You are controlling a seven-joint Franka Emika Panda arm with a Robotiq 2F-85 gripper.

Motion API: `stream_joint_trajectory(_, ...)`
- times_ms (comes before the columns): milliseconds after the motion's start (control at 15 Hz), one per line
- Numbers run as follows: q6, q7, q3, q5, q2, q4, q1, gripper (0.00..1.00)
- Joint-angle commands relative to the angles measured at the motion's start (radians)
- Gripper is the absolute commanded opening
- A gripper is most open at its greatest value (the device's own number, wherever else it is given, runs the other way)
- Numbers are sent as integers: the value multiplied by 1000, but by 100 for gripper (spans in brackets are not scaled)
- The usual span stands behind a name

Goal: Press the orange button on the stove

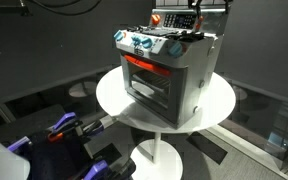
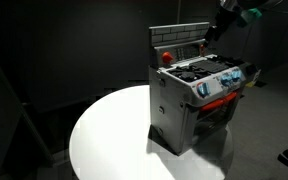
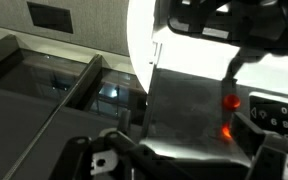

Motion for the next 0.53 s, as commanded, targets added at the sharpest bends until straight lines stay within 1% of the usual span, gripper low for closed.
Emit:
stream_joint_trajectory(0, 4, 30, -10, -20, 22, 35, 9, 100)
stream_joint_trajectory(467, 19, 26, -10, -19, 37, 45, 7, 100)
